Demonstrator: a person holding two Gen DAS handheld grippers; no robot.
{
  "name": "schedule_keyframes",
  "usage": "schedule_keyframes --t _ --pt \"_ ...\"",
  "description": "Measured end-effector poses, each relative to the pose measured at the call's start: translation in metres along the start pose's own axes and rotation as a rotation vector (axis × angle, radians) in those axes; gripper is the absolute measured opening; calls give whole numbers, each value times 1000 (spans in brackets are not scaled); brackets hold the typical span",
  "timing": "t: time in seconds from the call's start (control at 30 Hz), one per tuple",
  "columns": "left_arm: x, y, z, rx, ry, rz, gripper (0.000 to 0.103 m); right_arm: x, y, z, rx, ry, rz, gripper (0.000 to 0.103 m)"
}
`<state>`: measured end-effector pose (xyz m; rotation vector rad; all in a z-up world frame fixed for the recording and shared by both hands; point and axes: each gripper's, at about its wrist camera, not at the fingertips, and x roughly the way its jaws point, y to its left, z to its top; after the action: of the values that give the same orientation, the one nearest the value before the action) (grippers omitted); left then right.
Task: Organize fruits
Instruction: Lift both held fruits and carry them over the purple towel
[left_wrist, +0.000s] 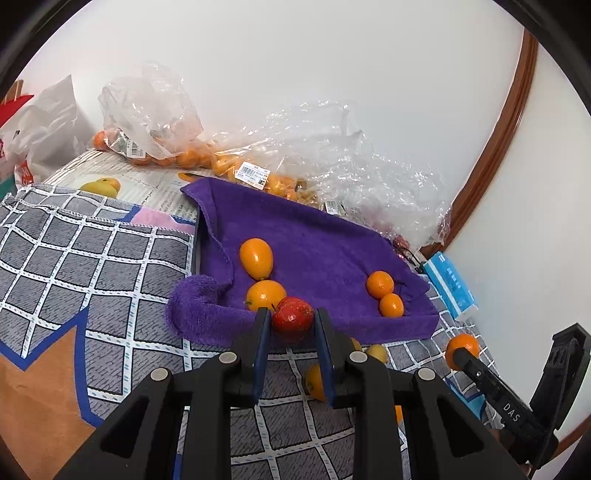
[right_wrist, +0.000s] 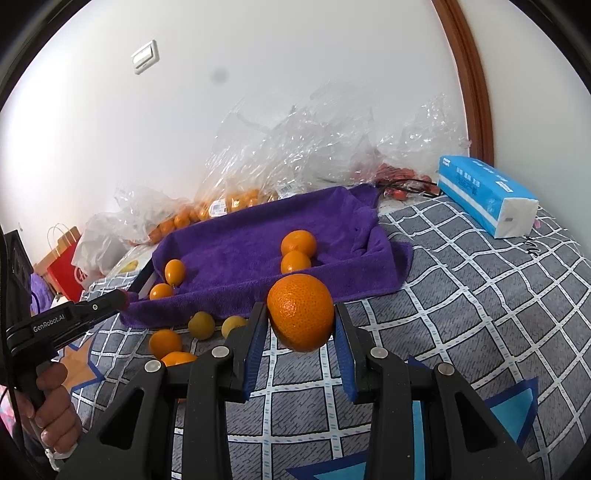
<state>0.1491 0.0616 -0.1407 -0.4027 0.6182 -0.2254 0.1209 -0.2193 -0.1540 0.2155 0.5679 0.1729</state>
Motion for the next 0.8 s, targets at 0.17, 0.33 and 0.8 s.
schedule_keyframes --t 0.17,0.33,0.8 --pt "-1 7 3 -38 -2 -10 23 -2 -1 1 5 -13 -18 35" --pt "-5 11 5 -63 -15 -15 23 -4 -4 1 14 -18 -52 35" --pt "-19 -1 41 8 -1 37 23 -6 23 48 -38 -19 -9 35"
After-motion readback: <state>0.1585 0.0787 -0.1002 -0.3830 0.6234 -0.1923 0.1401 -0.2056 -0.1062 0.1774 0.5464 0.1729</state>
